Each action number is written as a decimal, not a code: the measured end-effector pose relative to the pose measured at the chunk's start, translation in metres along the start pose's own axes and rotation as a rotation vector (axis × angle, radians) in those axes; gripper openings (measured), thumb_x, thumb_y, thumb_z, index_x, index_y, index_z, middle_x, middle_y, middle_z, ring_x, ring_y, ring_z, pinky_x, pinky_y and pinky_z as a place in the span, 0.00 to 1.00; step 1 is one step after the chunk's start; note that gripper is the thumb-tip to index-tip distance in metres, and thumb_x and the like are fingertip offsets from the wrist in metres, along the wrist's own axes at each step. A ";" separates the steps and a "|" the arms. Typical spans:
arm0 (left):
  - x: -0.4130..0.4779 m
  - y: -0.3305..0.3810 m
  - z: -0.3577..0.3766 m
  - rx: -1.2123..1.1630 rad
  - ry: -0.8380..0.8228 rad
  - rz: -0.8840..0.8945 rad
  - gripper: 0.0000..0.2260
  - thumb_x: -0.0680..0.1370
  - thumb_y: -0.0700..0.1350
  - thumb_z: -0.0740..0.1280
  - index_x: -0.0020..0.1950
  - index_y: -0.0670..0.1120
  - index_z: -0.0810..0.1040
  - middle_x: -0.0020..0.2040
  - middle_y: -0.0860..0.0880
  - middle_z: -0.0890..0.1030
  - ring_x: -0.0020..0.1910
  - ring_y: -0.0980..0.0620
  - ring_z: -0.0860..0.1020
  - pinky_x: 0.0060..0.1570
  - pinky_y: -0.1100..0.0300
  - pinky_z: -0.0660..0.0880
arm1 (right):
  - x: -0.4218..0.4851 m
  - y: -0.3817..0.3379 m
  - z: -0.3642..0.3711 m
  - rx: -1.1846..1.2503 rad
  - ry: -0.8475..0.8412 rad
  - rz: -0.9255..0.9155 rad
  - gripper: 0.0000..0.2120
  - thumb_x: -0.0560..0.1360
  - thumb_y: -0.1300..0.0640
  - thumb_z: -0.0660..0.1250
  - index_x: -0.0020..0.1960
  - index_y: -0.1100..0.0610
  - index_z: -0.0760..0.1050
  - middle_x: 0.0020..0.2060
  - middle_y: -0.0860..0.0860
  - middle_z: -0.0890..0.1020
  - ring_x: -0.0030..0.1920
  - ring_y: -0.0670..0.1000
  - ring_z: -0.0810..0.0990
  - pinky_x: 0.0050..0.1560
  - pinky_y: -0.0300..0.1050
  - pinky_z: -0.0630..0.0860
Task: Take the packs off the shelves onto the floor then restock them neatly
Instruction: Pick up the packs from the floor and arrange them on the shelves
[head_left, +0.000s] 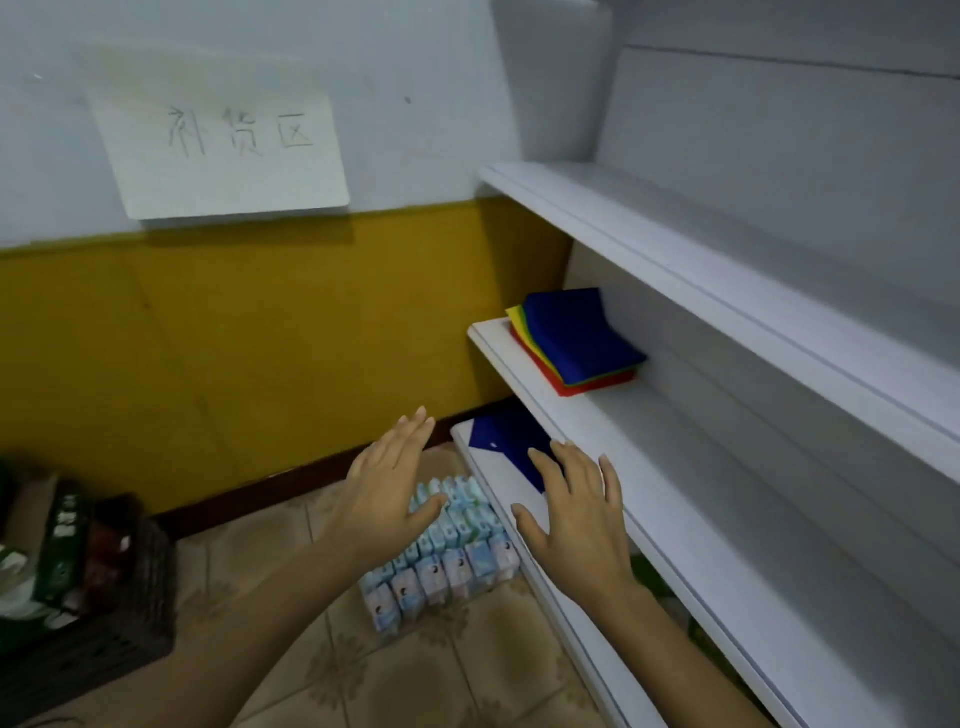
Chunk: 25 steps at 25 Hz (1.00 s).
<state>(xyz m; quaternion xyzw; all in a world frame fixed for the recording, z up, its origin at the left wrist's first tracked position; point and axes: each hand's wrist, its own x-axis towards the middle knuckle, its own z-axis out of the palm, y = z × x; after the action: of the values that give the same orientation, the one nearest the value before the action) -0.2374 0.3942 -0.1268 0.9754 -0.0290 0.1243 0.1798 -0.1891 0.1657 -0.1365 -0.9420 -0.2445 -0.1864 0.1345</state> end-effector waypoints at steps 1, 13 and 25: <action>0.003 -0.013 0.004 -0.006 -0.004 -0.019 0.39 0.73 0.69 0.46 0.79 0.50 0.46 0.77 0.56 0.43 0.75 0.59 0.43 0.72 0.56 0.49 | 0.009 -0.005 0.012 -0.005 -0.023 -0.010 0.26 0.72 0.41 0.56 0.66 0.54 0.71 0.64 0.54 0.76 0.67 0.55 0.72 0.70 0.56 0.54; 0.007 -0.240 0.237 -0.052 0.077 -0.295 0.38 0.73 0.67 0.49 0.78 0.47 0.53 0.78 0.51 0.51 0.76 0.53 0.51 0.72 0.55 0.52 | 0.052 -0.047 0.372 0.262 -0.170 -0.156 0.26 0.75 0.42 0.58 0.68 0.54 0.70 0.64 0.53 0.75 0.66 0.55 0.72 0.68 0.59 0.66; -0.115 -0.455 0.625 -0.260 -0.266 -0.413 0.41 0.72 0.68 0.56 0.79 0.48 0.49 0.79 0.51 0.53 0.76 0.51 0.56 0.70 0.64 0.52 | -0.101 -0.016 0.793 0.082 -0.638 -0.117 0.23 0.75 0.49 0.64 0.68 0.54 0.70 0.62 0.54 0.74 0.64 0.57 0.72 0.64 0.52 0.65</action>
<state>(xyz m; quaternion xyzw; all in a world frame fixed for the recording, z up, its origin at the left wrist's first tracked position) -0.1571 0.5965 -0.8774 0.9372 0.1312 -0.0490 0.3194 -0.0532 0.4113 -0.8853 -0.9311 -0.3352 0.1207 0.0783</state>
